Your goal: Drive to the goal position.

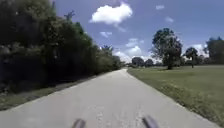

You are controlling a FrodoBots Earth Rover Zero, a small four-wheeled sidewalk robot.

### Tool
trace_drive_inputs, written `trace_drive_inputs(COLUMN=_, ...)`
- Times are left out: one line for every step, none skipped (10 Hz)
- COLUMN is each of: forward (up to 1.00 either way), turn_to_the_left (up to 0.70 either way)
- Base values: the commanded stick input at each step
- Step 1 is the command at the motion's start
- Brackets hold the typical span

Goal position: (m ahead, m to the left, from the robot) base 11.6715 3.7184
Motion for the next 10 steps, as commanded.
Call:
trace_drive_inputs(forward=0.50, turn_to_the_left=0.00)
trace_drive_inputs(forward=0.50, turn_to_the_left=0.00)
trace_drive_inputs(forward=0.50, turn_to_the_left=0.00)
trace_drive_inputs(forward=0.50, turn_to_the_left=0.00)
trace_drive_inputs(forward=0.50, turn_to_the_left=0.00)
trace_drive_inputs(forward=0.50, turn_to_the_left=0.00)
trace_drive_inputs(forward=0.50, turn_to_the_left=0.00)
trace_drive_inputs(forward=0.50, turn_to_the_left=0.00)
trace_drive_inputs(forward=0.50, turn_to_the_left=0.00)
trace_drive_inputs(forward=0.50, turn_to_the_left=0.00)
